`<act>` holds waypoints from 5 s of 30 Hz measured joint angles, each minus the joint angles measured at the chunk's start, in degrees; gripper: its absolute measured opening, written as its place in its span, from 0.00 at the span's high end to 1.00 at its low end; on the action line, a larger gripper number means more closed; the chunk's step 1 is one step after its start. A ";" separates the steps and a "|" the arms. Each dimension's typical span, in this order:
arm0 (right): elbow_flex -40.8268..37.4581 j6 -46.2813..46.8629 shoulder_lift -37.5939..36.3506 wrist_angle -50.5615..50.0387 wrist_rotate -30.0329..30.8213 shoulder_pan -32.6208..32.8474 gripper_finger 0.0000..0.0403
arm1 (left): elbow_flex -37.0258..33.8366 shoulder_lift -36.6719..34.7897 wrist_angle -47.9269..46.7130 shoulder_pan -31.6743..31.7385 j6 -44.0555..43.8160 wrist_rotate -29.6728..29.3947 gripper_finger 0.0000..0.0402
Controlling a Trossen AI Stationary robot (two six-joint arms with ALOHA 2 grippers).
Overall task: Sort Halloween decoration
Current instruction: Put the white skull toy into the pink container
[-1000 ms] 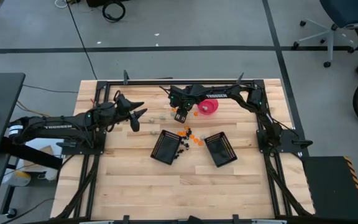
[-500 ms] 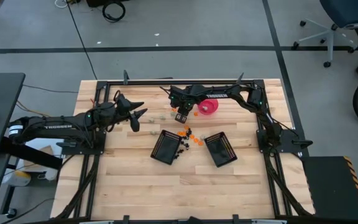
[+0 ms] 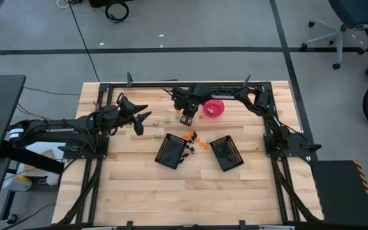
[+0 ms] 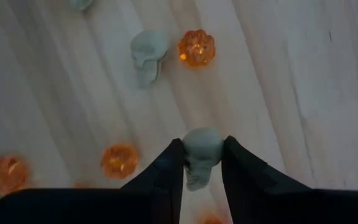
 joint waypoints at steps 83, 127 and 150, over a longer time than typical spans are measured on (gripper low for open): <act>-19.64 15.33 -7.41 -9.38 -3.67 14.69 0.60 | 0.00 -0.02 -0.76 0.00 -0.02 0.00 0.61; -4.24 9.11 -5.88 -20.98 7.55 12.24 0.73 | 0.00 -0.01 -0.86 0.02 0.12 0.00 0.61; -5.40 7.20 -5.95 -17.05 11.60 -4.26 0.58 | 0.00 0.00 -1.31 0.00 -0.07 0.00 0.61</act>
